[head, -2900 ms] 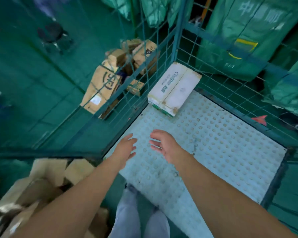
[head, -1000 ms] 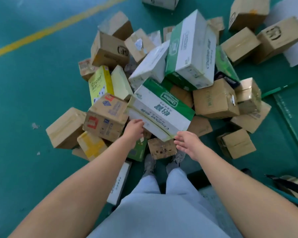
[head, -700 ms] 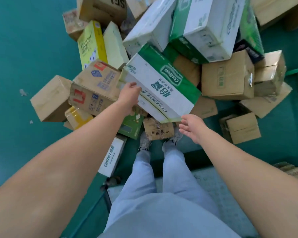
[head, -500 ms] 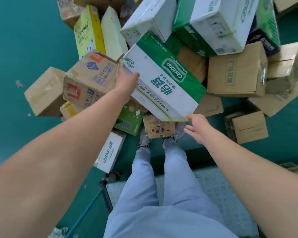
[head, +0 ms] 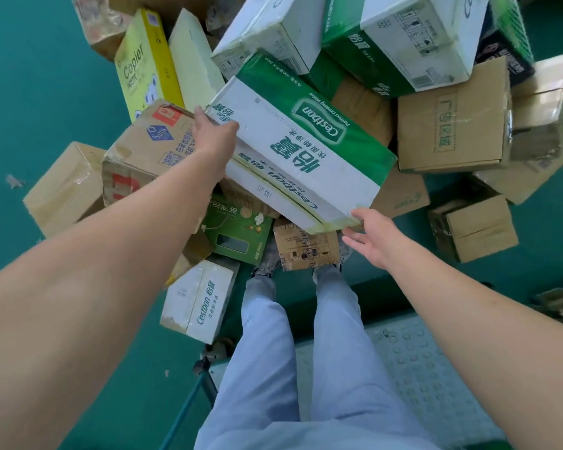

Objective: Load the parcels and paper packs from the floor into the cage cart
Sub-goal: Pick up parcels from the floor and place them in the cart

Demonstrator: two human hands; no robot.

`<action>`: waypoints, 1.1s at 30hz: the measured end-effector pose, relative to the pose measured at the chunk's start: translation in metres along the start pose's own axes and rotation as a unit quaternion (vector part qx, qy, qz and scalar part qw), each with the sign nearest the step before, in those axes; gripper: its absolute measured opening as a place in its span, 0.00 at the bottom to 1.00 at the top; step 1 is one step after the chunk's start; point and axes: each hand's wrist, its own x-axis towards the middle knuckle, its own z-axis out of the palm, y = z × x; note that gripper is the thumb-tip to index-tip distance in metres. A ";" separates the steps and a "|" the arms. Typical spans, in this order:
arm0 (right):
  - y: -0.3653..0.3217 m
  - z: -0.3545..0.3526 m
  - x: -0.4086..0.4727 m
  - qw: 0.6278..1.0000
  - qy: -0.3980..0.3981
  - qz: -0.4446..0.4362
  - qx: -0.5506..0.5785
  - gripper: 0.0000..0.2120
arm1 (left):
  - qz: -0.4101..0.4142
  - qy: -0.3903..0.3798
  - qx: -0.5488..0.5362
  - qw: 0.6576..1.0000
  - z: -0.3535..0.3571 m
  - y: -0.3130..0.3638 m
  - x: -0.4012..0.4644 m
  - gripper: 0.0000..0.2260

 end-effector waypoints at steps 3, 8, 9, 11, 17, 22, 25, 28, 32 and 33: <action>0.012 0.014 -0.001 0.999 0.018 -0.024 0.030 0.16 | 0.006 -0.029 -0.009 1.000 -0.009 -0.004 0.010 0.34; 0.036 0.033 -0.026 0.992 0.041 -0.052 0.107 0.24 | 0.052 -0.061 0.005 0.997 -0.035 -0.012 -0.004 0.32; 0.043 0.035 -0.039 0.990 0.045 -0.059 0.119 0.21 | 0.066 -0.067 0.003 0.996 -0.043 -0.011 -0.013 0.32; 0.056 0.037 -0.063 0.986 0.054 -0.065 0.141 0.17 | 0.093 -0.080 0.009 0.992 -0.057 -0.010 -0.030 0.31; 0.110 0.018 -0.135 0.964 0.085 -0.082 0.240 0.17 | 0.166 -0.138 0.065 0.974 -0.081 -0.002 -0.105 0.28; 0.166 -0.026 -0.178 0.931 0.129 -0.081 0.332 0.15 | 0.239 -0.181 0.125 0.946 -0.047 0.004 -0.181 0.23; 0.214 -0.062 -0.194 0.904 0.150 -0.069 0.395 0.17 | 0.273 -0.223 0.166 0.921 -0.012 0.001 -0.233 0.23; 0.264 -0.096 -0.201 0.871 0.169 -0.059 0.457 0.20 | 0.301 -0.265 0.206 0.893 0.025 -0.007 -0.282 0.22; 0.342 -0.143 -0.213 0.805 0.188 -0.064 0.559 0.22 | 0.337 -0.312 0.280 0.843 0.087 -0.033 -0.359 0.21; 0.360 -0.154 -0.216 0.787 0.194 -0.063 0.583 0.22 | 0.345 -0.321 0.295 0.831 0.102 -0.040 -0.375 0.21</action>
